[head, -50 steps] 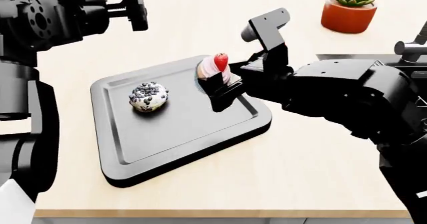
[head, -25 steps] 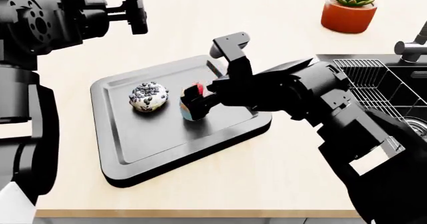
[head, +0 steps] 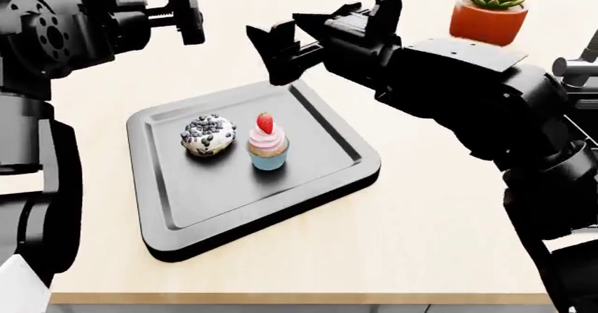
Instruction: Move the dessert items from the plate to the tray.
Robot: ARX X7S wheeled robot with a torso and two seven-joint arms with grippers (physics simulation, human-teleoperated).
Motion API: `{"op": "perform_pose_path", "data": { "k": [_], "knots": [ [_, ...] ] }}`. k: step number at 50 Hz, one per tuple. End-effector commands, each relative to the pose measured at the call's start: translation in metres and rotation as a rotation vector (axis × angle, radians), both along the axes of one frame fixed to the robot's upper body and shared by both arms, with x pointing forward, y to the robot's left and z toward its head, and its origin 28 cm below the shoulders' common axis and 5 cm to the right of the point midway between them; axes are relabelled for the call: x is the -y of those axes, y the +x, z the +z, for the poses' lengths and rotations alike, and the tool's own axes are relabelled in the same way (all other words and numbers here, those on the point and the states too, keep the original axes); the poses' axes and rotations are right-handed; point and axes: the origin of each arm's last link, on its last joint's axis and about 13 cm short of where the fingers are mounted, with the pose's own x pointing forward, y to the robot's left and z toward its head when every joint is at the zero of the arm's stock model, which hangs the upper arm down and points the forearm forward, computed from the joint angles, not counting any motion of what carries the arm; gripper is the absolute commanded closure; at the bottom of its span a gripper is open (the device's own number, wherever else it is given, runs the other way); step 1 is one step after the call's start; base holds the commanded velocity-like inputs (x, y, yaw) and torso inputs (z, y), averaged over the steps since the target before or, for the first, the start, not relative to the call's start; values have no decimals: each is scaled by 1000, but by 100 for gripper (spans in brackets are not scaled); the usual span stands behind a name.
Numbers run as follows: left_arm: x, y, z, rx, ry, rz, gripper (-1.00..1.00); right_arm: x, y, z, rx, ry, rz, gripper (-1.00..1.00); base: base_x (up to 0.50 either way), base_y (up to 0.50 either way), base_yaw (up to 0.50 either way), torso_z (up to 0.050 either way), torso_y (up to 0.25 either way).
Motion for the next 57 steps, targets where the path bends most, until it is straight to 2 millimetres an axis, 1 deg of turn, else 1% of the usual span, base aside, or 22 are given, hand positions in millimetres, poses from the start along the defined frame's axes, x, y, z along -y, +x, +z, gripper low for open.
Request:
{"op": "perform_pose_path", "data": {
  "k": [1, 3, 6, 9, 12, 13, 15, 18, 21, 24, 39, 43, 57],
  "knots": [
    [1, -30, -2, 123, -83, 34, -100, 49, -67, 34, 208, 138, -125, -100, 0, 0, 0, 0, 0],
    [1, -47, -7, 173, -122, 49, -100, 60, -86, 28, 205, 164, -166, -100, 0, 0, 0, 0, 0],
    [0, -70, -15, 212, -187, 51, -100, 68, -119, 22, 240, 212, -188, -100, 0, 0, 0, 0, 0],
    [5, -101, -29, 230, -214, 5, -100, 69, -156, 17, 268, 279, -197, -100, 0, 0, 0, 0, 0],
    [11, -131, -51, 234, -177, 59, -100, 62, -184, 6, 278, 319, -196, -100, 0, 0, 0, 0, 0],
    [16, -142, -57, 247, -173, 31, -100, 61, -191, 1, 273, 333, -199, -100, 0, 0, 0, 0, 0],
    [27, -166, -64, 289, -183, -113, -100, 58, -201, -11, 267, 351, -202, -100, 0, 0, 0, 0, 0],
    [33, -181, -73, 297, -181, -147, -100, 57, -208, -27, 259, 378, -200, -100, 0, 0, 0, 0, 0],
    [35, -187, -76, 299, -182, -163, -100, 58, -208, -36, 240, 400, -200, -100, 0, 0, 0, 0, 0],
    [36, -189, -77, 301, -180, -170, -100, 59, -208, -40, 229, 419, -198, -100, 0, 0, 0, 0, 0],
    [37, -190, -77, 298, -185, -180, -100, 58, -210, -44, 221, 448, -172, -100, 0, 0, 0, 0, 0],
    [38, -189, -79, 299, -181, -183, -100, 58, -210, -46, 227, 449, -178, -100, 0, 0, 0, 0, 0],
    [39, -189, -84, 295, -164, -197, -100, 57, -206, -52, 208, 461, -174, -100, 0, 0, 0, 0, 0]
  ]
}}
